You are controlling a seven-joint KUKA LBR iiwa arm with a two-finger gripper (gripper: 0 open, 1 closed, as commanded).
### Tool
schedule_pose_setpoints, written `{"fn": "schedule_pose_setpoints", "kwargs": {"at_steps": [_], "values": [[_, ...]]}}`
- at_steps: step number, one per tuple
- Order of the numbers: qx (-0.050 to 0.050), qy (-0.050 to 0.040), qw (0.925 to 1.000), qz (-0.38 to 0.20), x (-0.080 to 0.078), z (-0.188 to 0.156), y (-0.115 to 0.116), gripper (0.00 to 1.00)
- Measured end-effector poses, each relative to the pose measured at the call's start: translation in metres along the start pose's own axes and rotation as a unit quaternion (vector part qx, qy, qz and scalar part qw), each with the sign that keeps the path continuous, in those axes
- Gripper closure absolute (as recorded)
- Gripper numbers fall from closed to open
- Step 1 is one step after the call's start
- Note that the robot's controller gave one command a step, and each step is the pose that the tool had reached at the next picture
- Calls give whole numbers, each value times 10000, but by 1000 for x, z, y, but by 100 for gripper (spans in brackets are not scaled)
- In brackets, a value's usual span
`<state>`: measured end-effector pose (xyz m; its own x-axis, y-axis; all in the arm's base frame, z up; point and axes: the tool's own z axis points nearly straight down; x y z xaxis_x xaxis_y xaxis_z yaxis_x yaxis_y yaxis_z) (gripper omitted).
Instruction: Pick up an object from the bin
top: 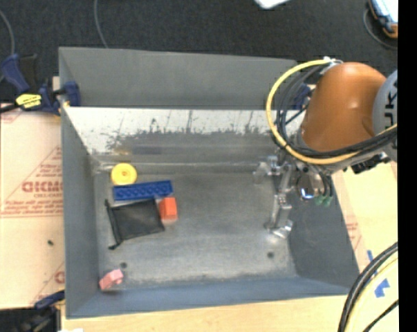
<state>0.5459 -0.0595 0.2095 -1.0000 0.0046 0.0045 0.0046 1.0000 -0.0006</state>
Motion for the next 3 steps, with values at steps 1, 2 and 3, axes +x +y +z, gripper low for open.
{"fn": "schedule_pose_setpoints", "kwargs": {"at_steps": [1,2,3], "values": [[5,-42,10000,-16,-2,-4,0,0],[11,-32,9911,-1332,3,102,-73,0],[23,-68,9854,-1699,-1,50,-74,0]]}}
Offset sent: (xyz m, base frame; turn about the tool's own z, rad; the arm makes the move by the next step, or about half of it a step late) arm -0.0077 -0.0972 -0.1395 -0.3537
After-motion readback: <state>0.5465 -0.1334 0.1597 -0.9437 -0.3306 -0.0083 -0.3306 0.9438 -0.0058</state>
